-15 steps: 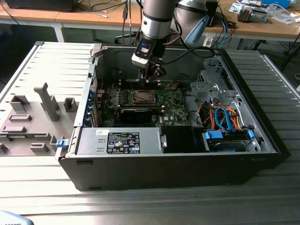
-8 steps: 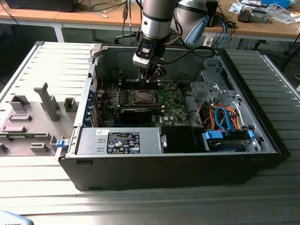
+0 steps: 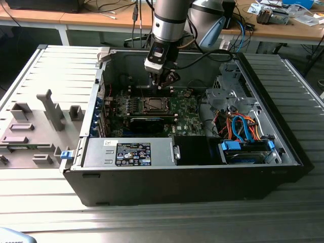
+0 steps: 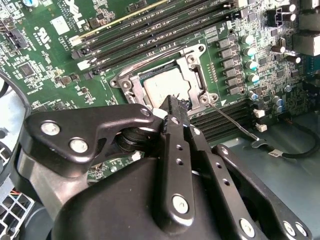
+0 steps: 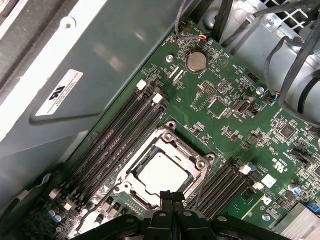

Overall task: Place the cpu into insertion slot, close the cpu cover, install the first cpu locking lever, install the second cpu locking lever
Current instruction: 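Install the first cpu locking lever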

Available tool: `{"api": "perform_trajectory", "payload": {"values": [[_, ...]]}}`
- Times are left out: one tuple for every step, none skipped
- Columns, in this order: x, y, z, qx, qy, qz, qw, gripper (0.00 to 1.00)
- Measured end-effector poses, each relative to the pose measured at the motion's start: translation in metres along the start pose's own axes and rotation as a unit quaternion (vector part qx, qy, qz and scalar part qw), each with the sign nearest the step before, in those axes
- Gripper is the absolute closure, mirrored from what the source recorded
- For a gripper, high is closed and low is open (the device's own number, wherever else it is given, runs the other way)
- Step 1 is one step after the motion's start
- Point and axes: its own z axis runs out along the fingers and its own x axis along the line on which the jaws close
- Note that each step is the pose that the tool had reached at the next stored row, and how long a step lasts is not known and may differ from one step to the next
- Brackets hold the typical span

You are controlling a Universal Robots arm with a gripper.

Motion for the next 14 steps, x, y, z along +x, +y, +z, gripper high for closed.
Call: {"api": "perform_trajectory", "payload": {"values": [[0.0000, 0.0000, 0.0000, 0.0000, -0.0001, -0.001, 1.00000, 0.89], [0.0000, 0.0000, 0.0000, 0.0000, -0.0002, -0.003, 1.00000, 0.89], [0.0000, 0.0000, 0.0000, 0.0001, -0.0004, -0.004, 0.99999, 0.89], [0.0000, 0.0000, 0.0000, 0.0001, -0.0005, -0.005, 0.99999, 0.89], [0.0000, 0.0000, 0.0000, 0.0001, -0.0006, -0.007, 0.99998, 0.89], [0.0000, 0.0000, 0.0000, 0.0001, -0.0007, -0.008, 0.99997, 0.89], [0.0000, 0.0000, 0.0000, 0.0001, -0.0008, -0.009, 0.99996, 0.89], [0.0000, 0.0000, 0.0000, 0.0002, -0.0010, -0.011, 0.99994, 0.89], [0.0000, 0.0000, 0.0000, 0.0002, -0.0011, -0.012, 0.99992, 0.89], [0.0000, 0.0000, 0.0000, 0.0002, -0.0012, -0.013, 0.99991, 0.89], [0.0000, 0.0000, 0.0000, 0.0002, -0.0013, -0.015, 0.99989, 0.89], [0.0000, 0.0000, 0.0000, 0.0002, -0.0014, -0.016, 0.99988, 0.89], [0.0000, 0.0000, 0.0000, 0.0003, -0.0015, -0.017, 0.99986, 0.89], [0.0000, 0.0000, 0.0000, 0.0003, -0.0016, -0.018, 0.99984, 0.89]]}}
